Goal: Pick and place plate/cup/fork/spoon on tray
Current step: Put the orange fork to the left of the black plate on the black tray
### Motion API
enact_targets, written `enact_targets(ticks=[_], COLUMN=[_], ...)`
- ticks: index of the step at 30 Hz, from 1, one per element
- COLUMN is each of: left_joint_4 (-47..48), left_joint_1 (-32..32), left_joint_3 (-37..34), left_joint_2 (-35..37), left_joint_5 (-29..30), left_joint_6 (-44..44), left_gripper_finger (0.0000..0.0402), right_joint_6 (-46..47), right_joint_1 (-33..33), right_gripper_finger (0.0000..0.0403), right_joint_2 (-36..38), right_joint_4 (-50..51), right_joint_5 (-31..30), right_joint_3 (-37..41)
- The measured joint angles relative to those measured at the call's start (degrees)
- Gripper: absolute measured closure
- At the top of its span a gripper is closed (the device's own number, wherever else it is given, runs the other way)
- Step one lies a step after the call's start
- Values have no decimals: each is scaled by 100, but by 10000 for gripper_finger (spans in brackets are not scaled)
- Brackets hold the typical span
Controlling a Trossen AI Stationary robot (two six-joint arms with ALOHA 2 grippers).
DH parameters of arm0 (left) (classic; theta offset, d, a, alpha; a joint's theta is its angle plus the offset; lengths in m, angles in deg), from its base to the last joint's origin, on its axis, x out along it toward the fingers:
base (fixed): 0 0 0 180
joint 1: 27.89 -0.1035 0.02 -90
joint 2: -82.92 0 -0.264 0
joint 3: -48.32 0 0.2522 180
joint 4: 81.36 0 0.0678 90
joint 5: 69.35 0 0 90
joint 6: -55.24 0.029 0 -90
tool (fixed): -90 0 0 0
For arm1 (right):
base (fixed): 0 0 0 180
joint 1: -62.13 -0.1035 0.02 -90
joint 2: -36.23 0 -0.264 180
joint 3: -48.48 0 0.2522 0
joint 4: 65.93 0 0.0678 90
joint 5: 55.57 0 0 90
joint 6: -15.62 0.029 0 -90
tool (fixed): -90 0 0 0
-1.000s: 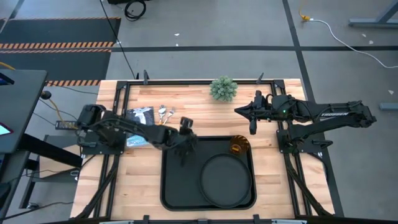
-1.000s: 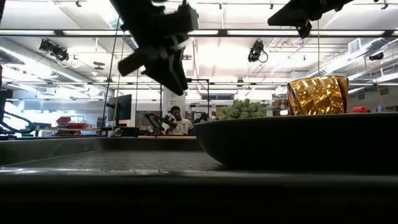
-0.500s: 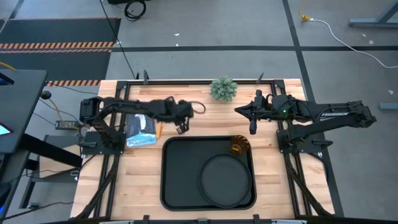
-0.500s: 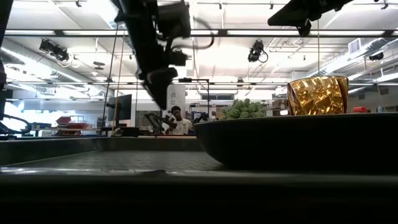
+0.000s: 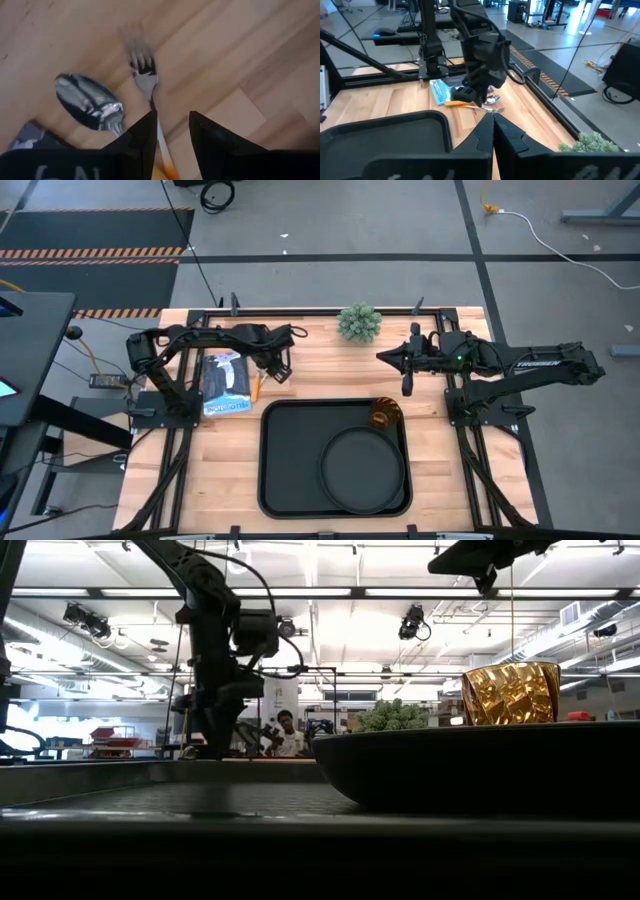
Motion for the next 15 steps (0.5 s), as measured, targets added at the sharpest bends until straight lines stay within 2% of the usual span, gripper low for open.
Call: enact_targets(ticks=[7,15], left_joint_4=[70,61], left_joint_1=[57,-209], left_joint_3=[-1,-1], left_joint_2=[-23,-49], left_joint_5=[166,168], left_joint_6=[-210,-246], left_gripper_finger=[280,280], right_joint_6=[-44,-87], right_joint_1=[0,0], right_gripper_finger=[392,392], right_joint_2=[0,0], right_joint_4=[0,-6], right_joint_5=[219,219], right_joint_3=[0,0])
